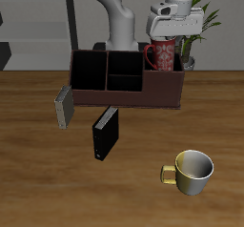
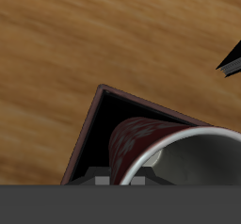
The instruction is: Place the red mug into the back desk caddy's right compartment
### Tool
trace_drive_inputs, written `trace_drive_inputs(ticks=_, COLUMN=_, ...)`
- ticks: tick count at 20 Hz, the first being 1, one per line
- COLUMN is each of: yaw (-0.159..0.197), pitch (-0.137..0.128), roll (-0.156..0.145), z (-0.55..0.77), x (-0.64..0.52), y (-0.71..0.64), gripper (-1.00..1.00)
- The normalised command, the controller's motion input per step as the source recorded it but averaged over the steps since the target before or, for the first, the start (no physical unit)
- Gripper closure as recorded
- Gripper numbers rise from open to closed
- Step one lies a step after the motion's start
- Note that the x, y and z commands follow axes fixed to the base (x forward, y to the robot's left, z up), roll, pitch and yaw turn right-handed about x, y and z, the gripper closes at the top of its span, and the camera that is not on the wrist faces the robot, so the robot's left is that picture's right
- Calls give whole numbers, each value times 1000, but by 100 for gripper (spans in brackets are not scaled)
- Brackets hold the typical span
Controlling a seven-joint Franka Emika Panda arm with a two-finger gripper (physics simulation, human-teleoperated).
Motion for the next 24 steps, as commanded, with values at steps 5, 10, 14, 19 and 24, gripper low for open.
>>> trace_drive_inputs(ticks=5, yaw=24, pitch=28, roll=12, z=-202, x=-43, y=63, gripper=100)
trace_drive_inputs(ticks=10, yaw=4, pitch=33, roll=24, z=-155, x=-20, y=70, gripper=100)
trace_drive_inputs(ticks=14, yaw=35, pitch=29, roll=58, z=-260, x=-81, y=258, gripper=100)
trace_drive_inputs(ticks=19, yaw=14, pitch=15, roll=25, z=-131, x=18, y=62, gripper=100)
trace_drive_inputs(ticks=24, yaw=2, pitch=58, roll=-4, z=-309, x=1, y=-57, gripper=100)
